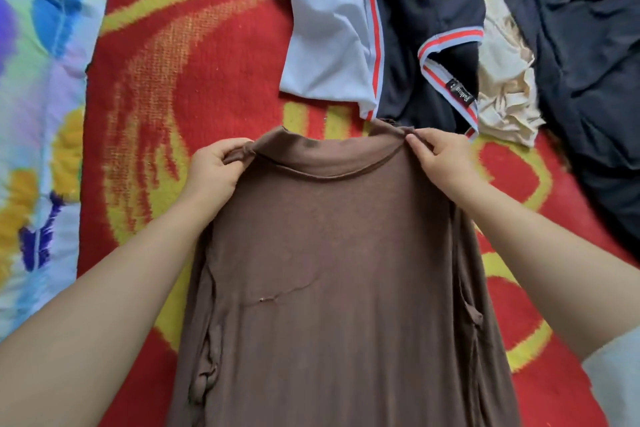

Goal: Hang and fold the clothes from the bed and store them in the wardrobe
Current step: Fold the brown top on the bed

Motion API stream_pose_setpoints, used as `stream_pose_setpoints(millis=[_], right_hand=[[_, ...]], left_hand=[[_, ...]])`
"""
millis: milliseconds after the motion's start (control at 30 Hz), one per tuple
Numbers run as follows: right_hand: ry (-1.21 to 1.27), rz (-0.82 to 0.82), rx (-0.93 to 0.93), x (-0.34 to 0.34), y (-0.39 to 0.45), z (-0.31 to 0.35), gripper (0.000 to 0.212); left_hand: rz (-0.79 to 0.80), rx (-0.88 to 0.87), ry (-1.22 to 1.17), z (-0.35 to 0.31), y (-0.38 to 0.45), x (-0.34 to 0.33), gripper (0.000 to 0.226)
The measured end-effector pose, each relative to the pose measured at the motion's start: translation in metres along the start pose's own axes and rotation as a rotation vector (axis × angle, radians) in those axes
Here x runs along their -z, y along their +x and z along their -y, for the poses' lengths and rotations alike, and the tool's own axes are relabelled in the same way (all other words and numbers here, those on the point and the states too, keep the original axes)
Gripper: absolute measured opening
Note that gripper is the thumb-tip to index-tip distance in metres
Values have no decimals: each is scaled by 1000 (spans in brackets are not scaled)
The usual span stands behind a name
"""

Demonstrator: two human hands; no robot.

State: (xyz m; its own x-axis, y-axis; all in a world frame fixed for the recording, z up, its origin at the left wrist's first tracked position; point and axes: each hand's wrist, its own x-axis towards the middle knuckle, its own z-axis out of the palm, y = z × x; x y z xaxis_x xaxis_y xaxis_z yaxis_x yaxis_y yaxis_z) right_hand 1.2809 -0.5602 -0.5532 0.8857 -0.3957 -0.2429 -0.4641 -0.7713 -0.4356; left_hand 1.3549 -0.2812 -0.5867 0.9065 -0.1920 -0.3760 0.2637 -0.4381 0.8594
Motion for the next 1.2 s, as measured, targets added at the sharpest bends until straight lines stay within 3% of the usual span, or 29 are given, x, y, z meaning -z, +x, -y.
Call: stream_pose_setpoints(millis=[133,267,433,567,633,733,800,933,1000,1100,1200], right_hand=[[-127,-178,50,-7,16,-14,35],[-261,-218,55,-14,42,-20,50],[-449,-91,81,-45,57,-28,40],[-482,-178,86,-56,59,-37,52],[-498,-194,83,-62,61,-38,60],[-489,-220,111,-63,62,-37,54],[-530,-150,53,-57,59,-29,55],[-552,-39,-42,-46,39,-12,35],[-520,-76,-27,-48,20,-3,39],[-481,-104,197,-64,-24,13,46],[-477,92,432,-84,-68,39,43]], left_hand=[[-97,-106,109,-11,22,-6,27],[-162,-213,297,-16,51,-5,25],[-75,-69,859,-1,72,-18,31],[-80,-99,1047,1,68,-29,44],[-81,-94,1082,3,67,-30,49],[-58,-81,1114,0,67,-31,52],[-38,-67,1112,-2,66,-32,52],[-40,-30,1048,-4,49,-28,54],[-64,-9,975,1,32,-21,59],[-103,34,856,19,-13,-1,67],[-117,165,798,50,-69,21,68]])
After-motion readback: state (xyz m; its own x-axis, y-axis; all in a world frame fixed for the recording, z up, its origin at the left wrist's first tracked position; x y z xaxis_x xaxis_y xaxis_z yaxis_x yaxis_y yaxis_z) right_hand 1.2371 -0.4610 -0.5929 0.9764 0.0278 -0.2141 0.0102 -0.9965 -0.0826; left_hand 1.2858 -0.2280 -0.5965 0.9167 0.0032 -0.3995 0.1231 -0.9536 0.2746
